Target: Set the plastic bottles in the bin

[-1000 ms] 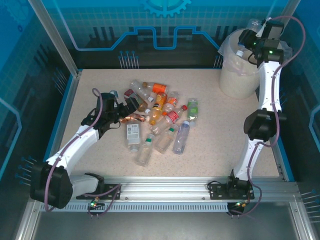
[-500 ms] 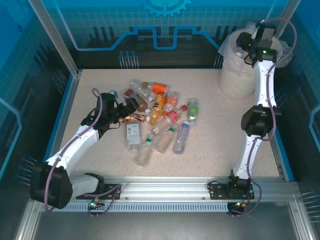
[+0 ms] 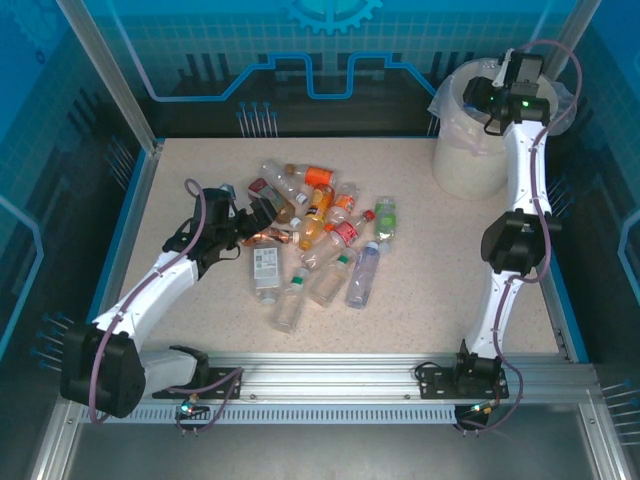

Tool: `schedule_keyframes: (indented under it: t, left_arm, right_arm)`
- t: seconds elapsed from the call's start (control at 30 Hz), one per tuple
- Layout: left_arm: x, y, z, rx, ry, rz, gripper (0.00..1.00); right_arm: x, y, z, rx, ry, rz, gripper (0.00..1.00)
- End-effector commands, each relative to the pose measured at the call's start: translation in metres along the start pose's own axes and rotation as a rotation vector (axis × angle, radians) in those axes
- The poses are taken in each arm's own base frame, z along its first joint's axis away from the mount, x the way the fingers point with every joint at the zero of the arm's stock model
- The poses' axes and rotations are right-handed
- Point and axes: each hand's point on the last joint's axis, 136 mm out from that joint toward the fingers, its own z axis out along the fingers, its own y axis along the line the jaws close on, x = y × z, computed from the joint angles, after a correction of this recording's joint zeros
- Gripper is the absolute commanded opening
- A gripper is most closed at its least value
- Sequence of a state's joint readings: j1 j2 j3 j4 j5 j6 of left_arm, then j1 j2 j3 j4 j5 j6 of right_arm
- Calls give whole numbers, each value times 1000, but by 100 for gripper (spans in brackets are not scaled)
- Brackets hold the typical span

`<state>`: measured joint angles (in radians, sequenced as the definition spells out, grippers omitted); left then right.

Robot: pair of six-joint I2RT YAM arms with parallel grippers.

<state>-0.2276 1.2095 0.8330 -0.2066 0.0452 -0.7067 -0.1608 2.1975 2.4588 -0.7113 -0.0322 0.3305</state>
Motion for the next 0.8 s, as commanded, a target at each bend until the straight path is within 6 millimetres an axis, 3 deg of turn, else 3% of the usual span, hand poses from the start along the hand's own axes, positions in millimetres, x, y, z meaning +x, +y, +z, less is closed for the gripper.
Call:
schedule_keyframes:
  t: [0.0,0.1,0.37,0.6,0.77]
  left_arm:
    - [9,7,3,-25,27,17,99]
    - [10,6,3,-22,31,16,99]
    - [10,4,3,-19,45,24,99]
    - [11,6,3,-27,48,23,99]
    - [13,8,1,-38,52,25,99]
  right_arm:
    - [4,34,-33,-87,36,-14,48]
    - [13,40,-32,-118,65,3,49]
    - [36,43,-3,-170,134,-6,58]
    - [28,50,6,-209,106,24,72]
    - [19,55,-2,-237,81,32,83]
